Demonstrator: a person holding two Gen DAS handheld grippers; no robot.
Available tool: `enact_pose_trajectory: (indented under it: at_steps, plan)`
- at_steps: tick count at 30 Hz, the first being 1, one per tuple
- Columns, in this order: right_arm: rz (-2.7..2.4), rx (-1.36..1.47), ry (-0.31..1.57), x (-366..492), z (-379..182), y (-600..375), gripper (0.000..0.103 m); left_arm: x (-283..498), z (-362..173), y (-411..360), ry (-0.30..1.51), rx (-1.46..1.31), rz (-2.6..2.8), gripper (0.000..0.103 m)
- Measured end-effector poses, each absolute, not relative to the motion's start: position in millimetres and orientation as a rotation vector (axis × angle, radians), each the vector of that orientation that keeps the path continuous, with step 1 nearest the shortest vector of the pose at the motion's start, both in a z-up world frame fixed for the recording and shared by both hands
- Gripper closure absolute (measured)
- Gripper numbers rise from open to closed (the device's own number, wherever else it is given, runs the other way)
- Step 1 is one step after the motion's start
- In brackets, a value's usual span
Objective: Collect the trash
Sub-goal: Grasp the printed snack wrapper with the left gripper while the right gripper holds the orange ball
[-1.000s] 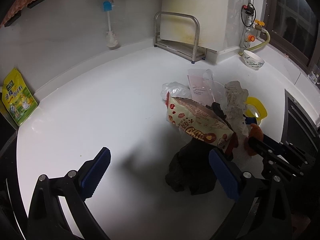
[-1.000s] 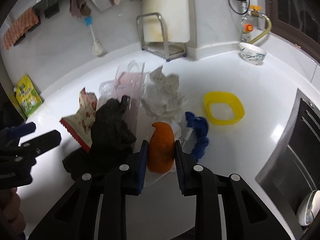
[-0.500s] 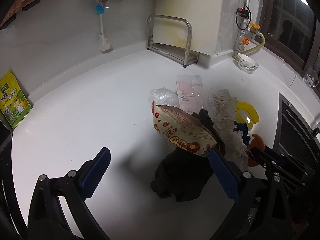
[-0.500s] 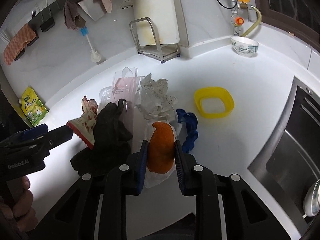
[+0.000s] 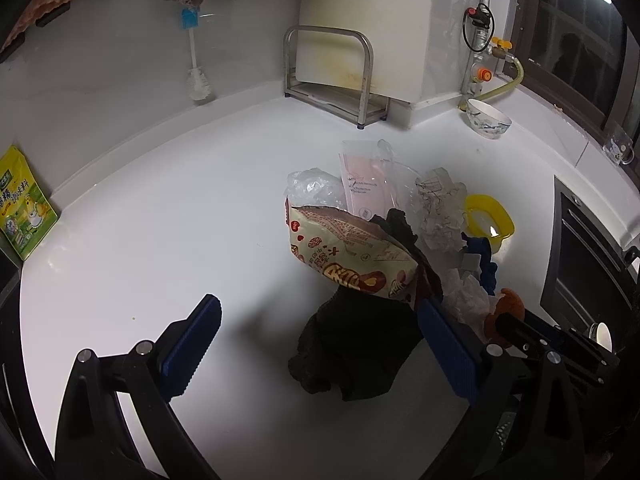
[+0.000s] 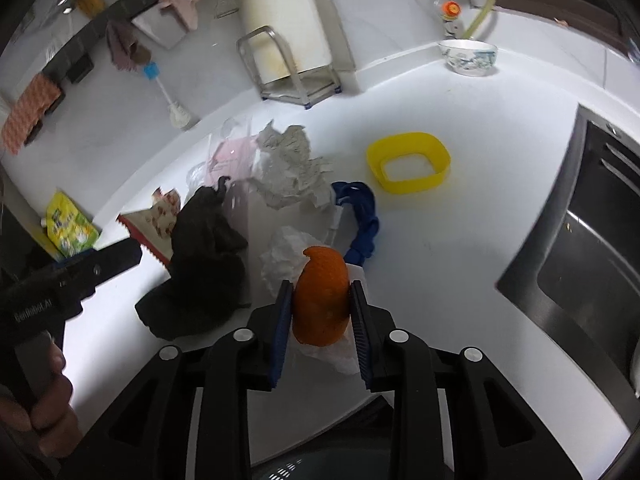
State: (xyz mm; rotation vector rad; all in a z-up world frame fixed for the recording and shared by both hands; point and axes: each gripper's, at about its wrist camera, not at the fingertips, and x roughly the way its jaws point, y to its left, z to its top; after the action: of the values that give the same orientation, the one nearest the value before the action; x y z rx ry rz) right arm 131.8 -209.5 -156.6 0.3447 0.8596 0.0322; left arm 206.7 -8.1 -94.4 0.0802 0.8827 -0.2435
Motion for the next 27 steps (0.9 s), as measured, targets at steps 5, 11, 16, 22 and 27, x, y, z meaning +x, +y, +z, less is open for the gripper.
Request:
enact_pose_trajectory:
  at_steps: [5,11,16,22,27]
  plan:
    - [0.007,0.327,0.875,131,-161,-211,0.072,204,-95,-9,0.883,0.086,-0.248,0.006]
    - [-0.016,0.281,0.884,128,-163,-207,0.057,202,-95,-11,0.882,0.091,-0.249,0.006]
    - [-0.029,0.247,0.866,126,-160,-205,0.057,201,-95,-11,0.881,0.095,-0.25,0.006]
    - [-0.011,0.189,0.871,128,-159,-194,0.069,201,-95,-11,0.883,0.093,-0.25,0.006]
    - [0.017,0.2,0.857,128,-157,-193,0.08,200,-95,-11,0.876,0.096,-0.249,0.006]
